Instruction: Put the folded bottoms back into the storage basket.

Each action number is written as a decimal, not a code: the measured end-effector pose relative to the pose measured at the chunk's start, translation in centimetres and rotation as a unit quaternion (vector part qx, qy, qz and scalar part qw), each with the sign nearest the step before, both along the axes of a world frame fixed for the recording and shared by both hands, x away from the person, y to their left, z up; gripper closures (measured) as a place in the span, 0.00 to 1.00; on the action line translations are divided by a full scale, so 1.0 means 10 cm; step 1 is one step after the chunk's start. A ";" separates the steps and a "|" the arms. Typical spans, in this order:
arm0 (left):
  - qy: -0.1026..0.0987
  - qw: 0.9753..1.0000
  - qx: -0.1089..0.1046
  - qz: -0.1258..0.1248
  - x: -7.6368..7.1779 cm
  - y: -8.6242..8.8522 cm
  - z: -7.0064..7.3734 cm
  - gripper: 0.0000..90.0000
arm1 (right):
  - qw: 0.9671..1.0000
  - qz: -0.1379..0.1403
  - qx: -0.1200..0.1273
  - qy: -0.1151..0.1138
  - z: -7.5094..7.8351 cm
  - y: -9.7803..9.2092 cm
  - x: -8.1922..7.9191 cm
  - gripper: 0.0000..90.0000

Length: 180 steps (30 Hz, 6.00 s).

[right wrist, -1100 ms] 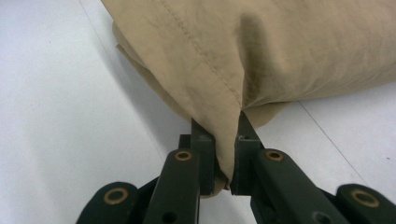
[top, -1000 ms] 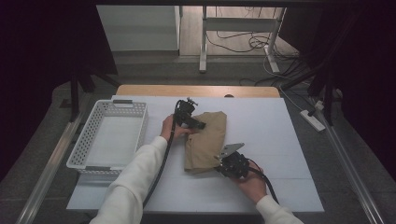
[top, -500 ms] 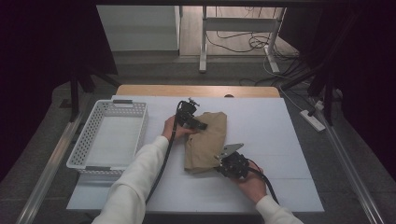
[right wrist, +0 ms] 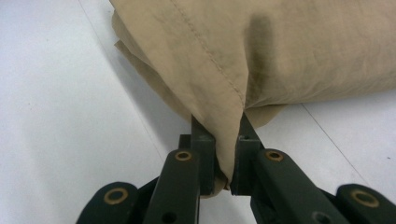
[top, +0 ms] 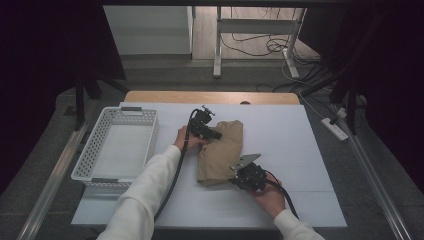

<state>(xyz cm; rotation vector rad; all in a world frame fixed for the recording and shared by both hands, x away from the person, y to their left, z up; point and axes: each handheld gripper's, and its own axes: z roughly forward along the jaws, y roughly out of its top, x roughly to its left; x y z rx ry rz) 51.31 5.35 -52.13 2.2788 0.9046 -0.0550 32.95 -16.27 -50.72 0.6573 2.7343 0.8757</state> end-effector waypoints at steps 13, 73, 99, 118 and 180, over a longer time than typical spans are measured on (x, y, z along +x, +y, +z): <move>-0.052 0.998 0.014 -0.012 -0.12 -0.04 0.17 0.79 | 1.000 -0.004 0.013 -0.013 0.06 -0.04 -0.02 0.92; -0.117 0.992 -0.041 0.003 -0.54 0.31 0.81 0.80 | 0.994 0.004 0.096 -0.058 0.34 -0.12 -0.14 0.92; -0.134 0.990 -0.046 0.008 -0.65 0.45 0.96 0.80 | 0.991 0.014 0.120 -0.064 0.40 -0.03 -0.17 0.92; -0.147 0.988 -0.047 0.016 -0.73 0.63 1.09 0.80 | 0.988 0.021 0.132 -0.074 0.50 0.05 -0.18 0.92; -0.165 0.984 -0.052 0.049 -0.95 1.15 1.32 0.80 | 0.984 0.054 0.150 -0.076 0.66 0.47 -0.13 0.92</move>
